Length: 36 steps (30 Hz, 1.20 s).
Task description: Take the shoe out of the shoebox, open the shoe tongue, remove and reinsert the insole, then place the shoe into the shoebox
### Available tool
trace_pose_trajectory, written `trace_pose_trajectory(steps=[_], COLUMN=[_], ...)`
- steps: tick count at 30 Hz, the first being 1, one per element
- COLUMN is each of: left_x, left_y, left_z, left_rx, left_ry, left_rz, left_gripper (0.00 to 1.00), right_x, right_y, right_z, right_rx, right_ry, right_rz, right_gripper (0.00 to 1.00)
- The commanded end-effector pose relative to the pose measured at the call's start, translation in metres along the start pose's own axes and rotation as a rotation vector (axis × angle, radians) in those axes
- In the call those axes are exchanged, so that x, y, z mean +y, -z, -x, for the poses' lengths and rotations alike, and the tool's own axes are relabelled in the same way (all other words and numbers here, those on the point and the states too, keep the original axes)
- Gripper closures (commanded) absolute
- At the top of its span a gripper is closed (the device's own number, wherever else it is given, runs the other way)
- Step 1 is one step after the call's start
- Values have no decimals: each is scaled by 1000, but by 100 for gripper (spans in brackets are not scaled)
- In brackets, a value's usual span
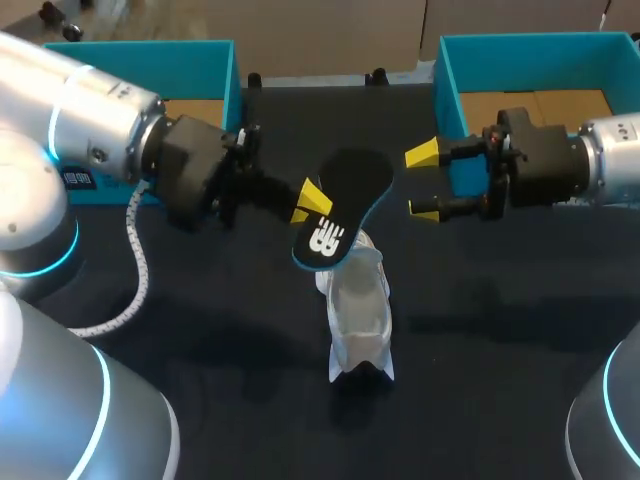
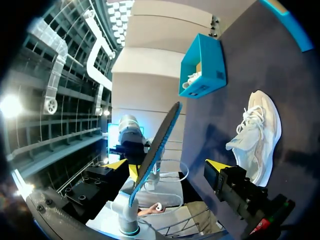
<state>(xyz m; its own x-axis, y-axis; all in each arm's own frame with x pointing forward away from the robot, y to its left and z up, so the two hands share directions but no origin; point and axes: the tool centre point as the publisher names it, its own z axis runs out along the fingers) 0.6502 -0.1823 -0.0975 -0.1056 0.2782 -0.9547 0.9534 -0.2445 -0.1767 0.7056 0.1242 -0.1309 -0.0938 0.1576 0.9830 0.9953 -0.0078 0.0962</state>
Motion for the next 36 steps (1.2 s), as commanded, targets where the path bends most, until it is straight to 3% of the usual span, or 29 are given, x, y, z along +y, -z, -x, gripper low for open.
trace_pose_trajectory(steps=[1, 9, 16, 22, 36], left_x=[-4, -4, 9, 22, 33], left_y=[-1, -1, -5, -11, -25], left_z=[-6, -6, -13, -18, -21], left_rx=[-53, -53, -65, -54, -30], left_ry=[-6, -6, -77, -121, -207], left_rz=[9, 9, 128, 166, 229], left_gripper=[100, 100, 100, 100, 100], right_x=[0, 0, -5, -7, 0], right_y=[-1, -1, -8, -19, -44], right_z=[0, 0, -10, -14, -7], right_rx=[0, 0, -3, 21, 67], right_ry=[0, 0, 2, 1, -20], right_rz=[2, 2, -29, -43, -57], right_gripper=[0, 0, 0, 0, 0])
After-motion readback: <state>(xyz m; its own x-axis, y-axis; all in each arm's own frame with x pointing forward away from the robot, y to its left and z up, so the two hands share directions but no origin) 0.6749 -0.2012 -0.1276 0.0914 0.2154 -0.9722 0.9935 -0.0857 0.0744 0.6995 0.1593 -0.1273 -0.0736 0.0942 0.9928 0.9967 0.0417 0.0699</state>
